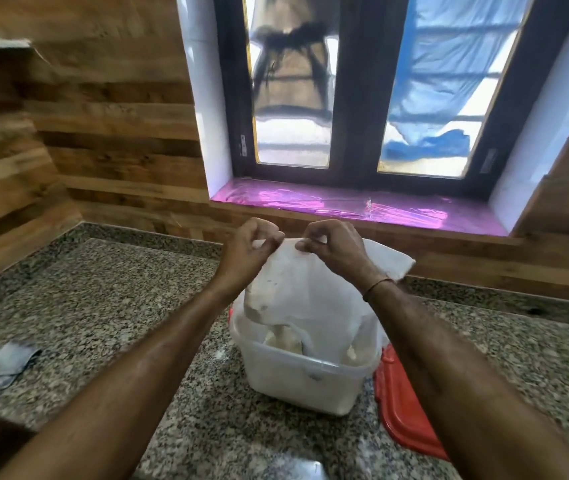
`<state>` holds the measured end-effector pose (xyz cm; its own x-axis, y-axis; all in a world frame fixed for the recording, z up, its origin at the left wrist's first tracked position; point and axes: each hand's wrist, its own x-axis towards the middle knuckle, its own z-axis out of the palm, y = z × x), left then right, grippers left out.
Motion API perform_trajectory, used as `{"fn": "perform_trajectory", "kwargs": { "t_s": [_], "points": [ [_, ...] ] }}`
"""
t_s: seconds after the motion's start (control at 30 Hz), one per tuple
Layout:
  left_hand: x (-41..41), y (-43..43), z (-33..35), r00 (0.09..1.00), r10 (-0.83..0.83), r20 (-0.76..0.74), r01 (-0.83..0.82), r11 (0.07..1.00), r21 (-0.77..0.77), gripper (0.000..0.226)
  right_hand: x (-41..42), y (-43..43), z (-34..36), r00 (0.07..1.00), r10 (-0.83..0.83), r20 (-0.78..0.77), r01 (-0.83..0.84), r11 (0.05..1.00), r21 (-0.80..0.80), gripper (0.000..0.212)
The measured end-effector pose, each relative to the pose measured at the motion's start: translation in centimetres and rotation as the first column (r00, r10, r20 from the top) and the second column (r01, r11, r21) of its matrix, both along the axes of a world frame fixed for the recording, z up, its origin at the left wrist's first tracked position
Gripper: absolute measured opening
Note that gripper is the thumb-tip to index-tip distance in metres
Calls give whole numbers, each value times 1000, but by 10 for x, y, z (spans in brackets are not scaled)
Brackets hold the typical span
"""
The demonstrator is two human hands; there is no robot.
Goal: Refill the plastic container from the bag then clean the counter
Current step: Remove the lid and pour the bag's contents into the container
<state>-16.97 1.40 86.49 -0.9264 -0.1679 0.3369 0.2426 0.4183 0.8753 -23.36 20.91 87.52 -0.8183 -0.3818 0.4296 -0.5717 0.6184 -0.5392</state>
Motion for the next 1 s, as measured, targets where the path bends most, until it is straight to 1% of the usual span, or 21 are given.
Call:
{"fn": "perform_trajectory", "kwargs": {
  "t_s": [0.07,0.1,0.13,0.2,0.3,0.4,0.43,0.47,0.53,0.57,0.63,0.73,0.8,0.87,1.0],
  "points": [
    [9,-8,-14,994,-58,88,46,989,139,43,-4,9,4,998,-56,34,60,992,-112,19],
    [13,-11,-24,987,-96,126,74,982,173,44,-7,14,6,994,-94,58,102,983,-152,22],
    [17,-15,-36,980,-124,155,96,979,177,38,-11,19,8,989,-122,79,134,975,-178,25],
    [22,-21,-55,977,-117,178,92,985,145,21,-18,26,11,985,-139,106,157,969,-189,28],
    [21,-23,-70,989,-30,142,15,995,104,6,-21,26,14,980,-154,126,176,967,-186,27],
    [21,-20,-75,987,84,139,-93,994,57,22,-23,25,11,973,-174,151,200,963,-181,26],
    [20,-20,-78,984,114,137,-122,991,52,23,-24,25,10,970,-184,161,212,961,-176,26],
    [21,-20,-79,981,138,135,-145,989,36,21,-25,27,9,966,-193,171,223,959,-174,27],
    [23,-19,-80,983,121,140,-129,991,44,8,-26,31,10,963,-184,196,217,962,-163,27],
    [23,-19,-81,983,98,155,-108,992,60,7,-26,33,12,965,-164,203,198,968,-156,27],
    [24,-17,-80,983,83,163,-91,995,41,16,-26,33,13,969,-150,198,180,973,-143,27],
    [21,-10,-76,974,189,124,-187,982,-29,9,-22,28,12,965,-201,170,224,966,-127,26],
    [20,-7,-77,961,255,109,-256,967,-5,9,-21,26,10,958,-237,161,256,961,-109,26],
    [20,-6,-80,947,299,114,-304,952,31,13,-23,29,10,957,-232,177,254,961,-113,27],
    [26,-6,-83,948,235,215,-281,934,221,20,-29,39,15,958,-173,230,211,965,-153,26]
  ]
}}
